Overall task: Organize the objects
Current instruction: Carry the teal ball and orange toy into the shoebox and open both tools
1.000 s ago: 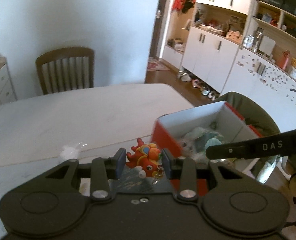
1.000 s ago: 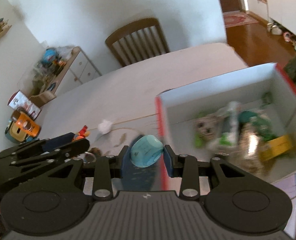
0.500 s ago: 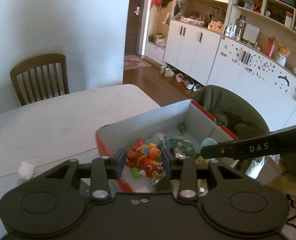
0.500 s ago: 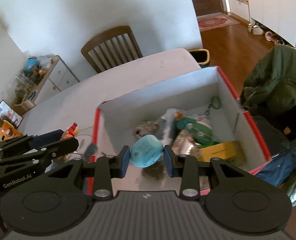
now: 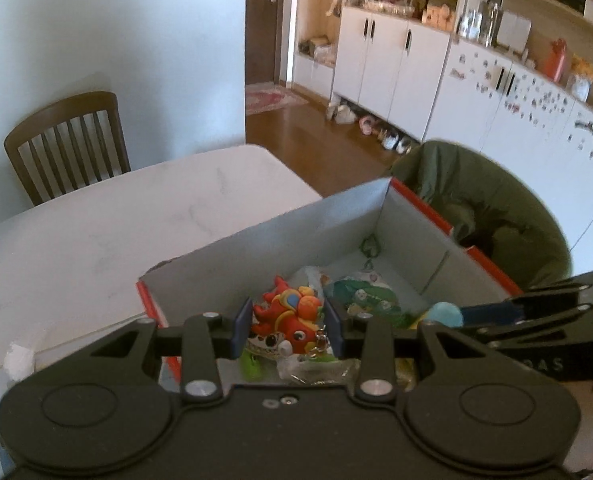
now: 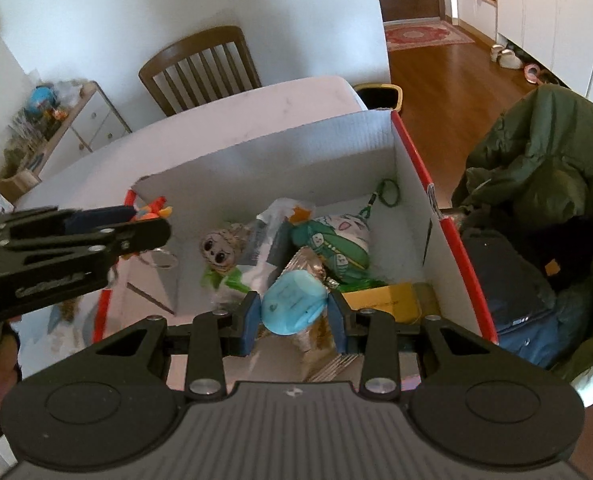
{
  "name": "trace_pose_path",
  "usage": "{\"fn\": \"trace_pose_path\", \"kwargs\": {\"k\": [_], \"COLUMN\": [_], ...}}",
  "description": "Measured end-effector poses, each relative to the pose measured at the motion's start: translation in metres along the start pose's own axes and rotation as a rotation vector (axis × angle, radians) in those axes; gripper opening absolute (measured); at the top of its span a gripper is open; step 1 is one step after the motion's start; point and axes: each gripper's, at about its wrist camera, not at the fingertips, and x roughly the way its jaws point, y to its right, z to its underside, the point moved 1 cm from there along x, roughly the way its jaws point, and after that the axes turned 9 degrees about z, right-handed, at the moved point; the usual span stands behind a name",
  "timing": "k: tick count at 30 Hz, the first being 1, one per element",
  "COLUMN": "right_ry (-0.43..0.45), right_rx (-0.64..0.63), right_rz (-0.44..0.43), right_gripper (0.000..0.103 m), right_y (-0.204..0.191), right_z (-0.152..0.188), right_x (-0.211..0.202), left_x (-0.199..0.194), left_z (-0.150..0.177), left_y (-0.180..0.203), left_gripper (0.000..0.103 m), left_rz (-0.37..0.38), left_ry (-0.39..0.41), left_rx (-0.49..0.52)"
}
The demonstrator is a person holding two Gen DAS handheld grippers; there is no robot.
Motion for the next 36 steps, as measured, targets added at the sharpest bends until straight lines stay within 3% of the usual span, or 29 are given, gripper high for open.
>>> {"fn": "trace_pose_path", "kwargs": {"k": [14,36], "right_ry": [-0.034,-0.016], "right_rx": [-0.126,-0.186], "right_rz": [0.021,0.033], "right_gripper": [0.035,0.037], "right_y": [0.000,-0.002], "right_z": [-0.011,-0.013], "right_x": [0.045,0.059], "left_x": [0.068,0.089], "left_z": [-0.001,0.003], "left_y": [0.003,-0.008], "left_gripper": [0.037,0.040], "left_rz": [-0.075,-0.106], "left_ry": [-0.140,-0.255], "left_rx": [0.037,0.026]}}
